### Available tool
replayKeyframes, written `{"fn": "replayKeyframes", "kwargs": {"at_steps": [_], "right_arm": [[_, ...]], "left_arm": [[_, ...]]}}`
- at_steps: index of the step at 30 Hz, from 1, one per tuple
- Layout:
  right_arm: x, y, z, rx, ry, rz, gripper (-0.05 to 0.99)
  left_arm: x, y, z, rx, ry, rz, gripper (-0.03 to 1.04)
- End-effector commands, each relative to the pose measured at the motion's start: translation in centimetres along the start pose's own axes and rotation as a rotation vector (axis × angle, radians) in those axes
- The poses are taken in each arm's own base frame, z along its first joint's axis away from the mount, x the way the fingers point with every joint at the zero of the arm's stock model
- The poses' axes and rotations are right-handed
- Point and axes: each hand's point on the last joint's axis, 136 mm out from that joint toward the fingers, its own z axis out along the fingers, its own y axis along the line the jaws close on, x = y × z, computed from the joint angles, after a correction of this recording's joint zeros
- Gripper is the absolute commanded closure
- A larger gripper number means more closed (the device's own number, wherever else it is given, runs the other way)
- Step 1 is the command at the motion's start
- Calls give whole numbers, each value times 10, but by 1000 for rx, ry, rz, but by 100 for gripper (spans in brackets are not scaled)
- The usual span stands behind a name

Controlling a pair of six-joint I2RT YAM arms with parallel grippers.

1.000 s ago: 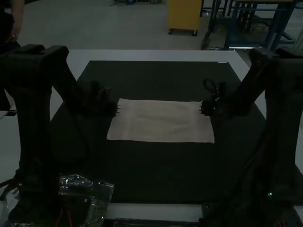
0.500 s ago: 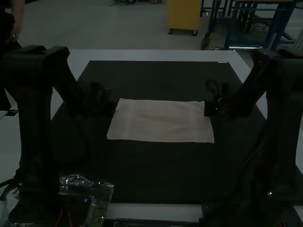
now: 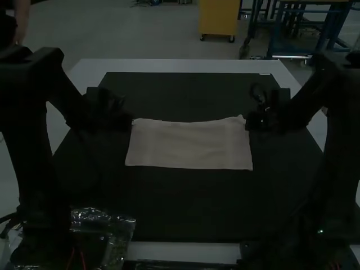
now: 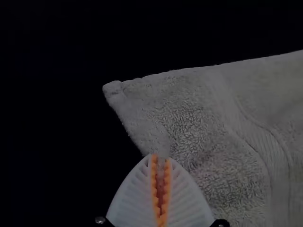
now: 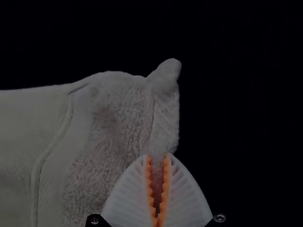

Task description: Fold the towel.

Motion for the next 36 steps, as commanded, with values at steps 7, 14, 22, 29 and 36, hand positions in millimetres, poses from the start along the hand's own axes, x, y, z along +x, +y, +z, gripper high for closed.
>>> {"fn": "replayKeyframes", "kwargs": {"at_steps": [7, 14, 22, 29, 36], "right_arm": [[-5, 1, -32, -35, -9, 56, 96], [9, 6, -56, -54, 14, 86, 96], [19, 14, -87, -88, 44, 120, 96], [28, 17, -109, -102, 61, 140, 96], [47, 24, -120, -121, 89, 144, 96]], "left_arm": [[6, -5, -22, 11, 49, -3, 98], [11, -4, -43, 3, 88, -13, 98], [17, -11, -64, 7, 135, -9, 98], [20, -22, -83, 5, 142, -7, 98], [37, -32, -101, 9, 187, -25, 98]]}}
